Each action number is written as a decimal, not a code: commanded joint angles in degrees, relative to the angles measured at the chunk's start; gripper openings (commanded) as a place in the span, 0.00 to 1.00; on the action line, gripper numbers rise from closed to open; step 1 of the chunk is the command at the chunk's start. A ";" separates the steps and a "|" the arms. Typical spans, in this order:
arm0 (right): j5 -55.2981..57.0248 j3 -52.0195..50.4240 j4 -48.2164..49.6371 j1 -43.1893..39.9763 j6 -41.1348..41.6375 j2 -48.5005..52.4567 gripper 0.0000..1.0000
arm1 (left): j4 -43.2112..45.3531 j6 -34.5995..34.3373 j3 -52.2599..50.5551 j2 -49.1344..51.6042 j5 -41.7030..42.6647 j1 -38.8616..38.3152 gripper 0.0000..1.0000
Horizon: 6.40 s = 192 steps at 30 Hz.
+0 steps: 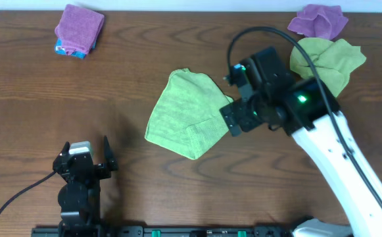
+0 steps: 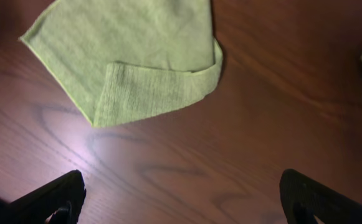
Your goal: Fold the cloth
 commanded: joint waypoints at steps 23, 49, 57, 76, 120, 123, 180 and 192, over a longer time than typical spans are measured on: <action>-8.39 -8.07 18.47 -8.98 -0.20 13.27 0.88 | -0.44 0.81 -1.60 -0.33 -1.01 0.35 0.95; -10.03 -8.04 24.94 -9.66 -0.76 33.07 0.01 | -0.44 0.81 -1.60 -0.33 -1.01 0.35 0.95; 1.11 -5.99 17.07 -13.33 0.33 32.94 0.01 | -0.44 0.81 -1.60 -0.33 -1.01 0.35 0.95; 7.28 3.69 16.26 -22.03 1.14 32.83 0.68 | -0.44 0.81 -1.60 -0.33 -1.01 0.35 0.95; -1.86 -25.83 20.85 -11.61 -4.44 18.49 0.53 | -0.44 0.81 -1.60 -0.33 -1.01 0.35 0.95; -1.86 -26.29 22.34 -11.61 -4.42 18.64 0.50 | -0.44 0.81 -1.60 -0.33 -1.01 0.35 0.95; 16.96 -20.83 7.17 -20.79 35.04 18.80 0.81 | -0.44 0.81 -1.60 -0.33 -1.01 0.35 0.95; 18.27 -20.72 5.40 -22.60 41.55 18.80 0.34 | -0.44 0.81 -1.60 -0.33 -1.01 0.35 0.95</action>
